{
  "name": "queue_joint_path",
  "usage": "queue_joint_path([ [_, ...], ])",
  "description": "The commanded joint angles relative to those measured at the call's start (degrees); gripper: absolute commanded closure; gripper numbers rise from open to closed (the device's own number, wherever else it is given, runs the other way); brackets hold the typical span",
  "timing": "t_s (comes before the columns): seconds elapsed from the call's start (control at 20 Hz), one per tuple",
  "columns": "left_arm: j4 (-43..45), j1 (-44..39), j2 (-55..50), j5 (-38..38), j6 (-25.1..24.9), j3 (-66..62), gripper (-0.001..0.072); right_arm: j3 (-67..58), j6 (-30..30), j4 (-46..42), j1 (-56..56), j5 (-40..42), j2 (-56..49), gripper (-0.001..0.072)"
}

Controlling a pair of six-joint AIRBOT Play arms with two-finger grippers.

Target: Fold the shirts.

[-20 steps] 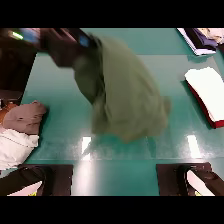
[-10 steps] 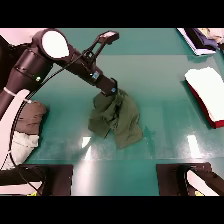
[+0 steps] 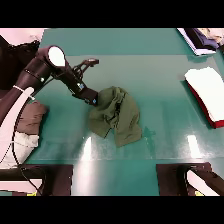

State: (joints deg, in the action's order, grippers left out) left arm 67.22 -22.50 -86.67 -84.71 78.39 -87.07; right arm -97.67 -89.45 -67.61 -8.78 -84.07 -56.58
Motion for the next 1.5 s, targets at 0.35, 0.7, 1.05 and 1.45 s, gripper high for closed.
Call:
queue_joint_path([
  [0.35,-0.85,0.52,-0.17,12.96,-5.35,14.19,0.0049,-0.07,-0.02,0.07,-0.02,-0.42,-0.02,0.0693],
  [0.7,-4.42,0.52,-0.11,14.05,-5.31,14.1,0.0682,7.43,-0.02,0.15,4.42,-1.88,1.79,0.0693],
  [1.05,-3.1,0.52,9.03,12.07,-5.25,6.82,0.0681,47.43,-0.04,2.1,22.62,7.41,4.11,0.0174],
  [1.45,-2.99,0.52,11.21,7.02,-4.85,6.75,0.068,56.43,-1.75,3.23,38.32,27.65,-10.34,0.0174],
])
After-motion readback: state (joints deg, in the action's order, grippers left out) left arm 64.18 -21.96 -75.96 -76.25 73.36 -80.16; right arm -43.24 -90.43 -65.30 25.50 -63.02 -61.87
